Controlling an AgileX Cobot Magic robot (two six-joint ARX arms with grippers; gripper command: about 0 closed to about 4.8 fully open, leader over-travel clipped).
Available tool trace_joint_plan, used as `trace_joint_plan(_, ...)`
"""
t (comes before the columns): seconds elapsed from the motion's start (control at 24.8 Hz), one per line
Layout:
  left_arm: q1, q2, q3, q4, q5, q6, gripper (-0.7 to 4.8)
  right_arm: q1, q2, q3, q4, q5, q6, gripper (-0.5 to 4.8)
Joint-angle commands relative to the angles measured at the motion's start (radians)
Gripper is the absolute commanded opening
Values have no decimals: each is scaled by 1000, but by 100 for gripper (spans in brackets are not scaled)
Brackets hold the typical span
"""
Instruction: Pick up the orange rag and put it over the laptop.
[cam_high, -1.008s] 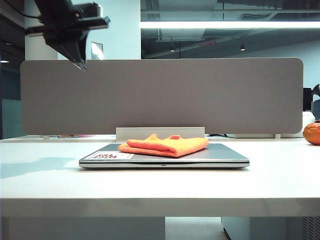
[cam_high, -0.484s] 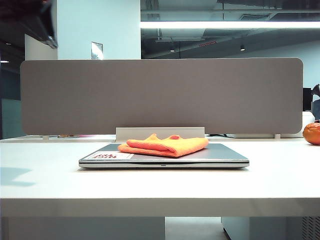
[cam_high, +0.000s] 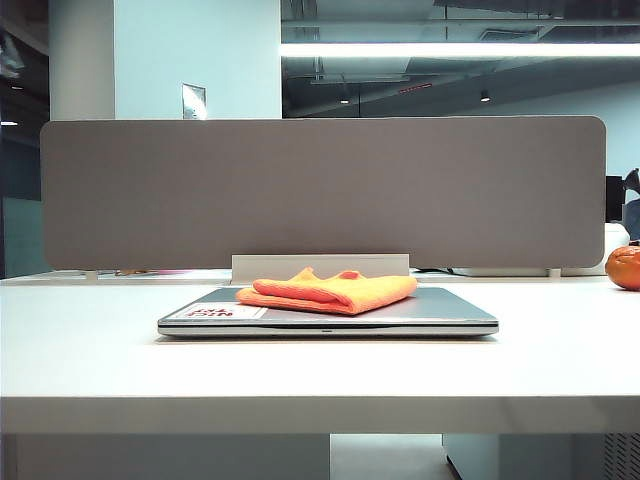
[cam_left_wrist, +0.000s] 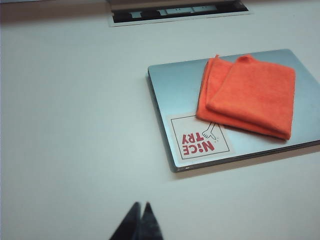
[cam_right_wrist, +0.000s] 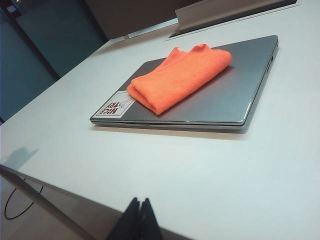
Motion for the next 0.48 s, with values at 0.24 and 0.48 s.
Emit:
trace_joint_plan(0.24, -1, -261, -127, -38, -10, -62, -6, 1, -1, -3, 17, -1, -3, -5)
trace_joint_plan(0.48, -1, -502, -228, -111, -17, -88, -6, 1, -2, -3, 17, -1, -3, -5)
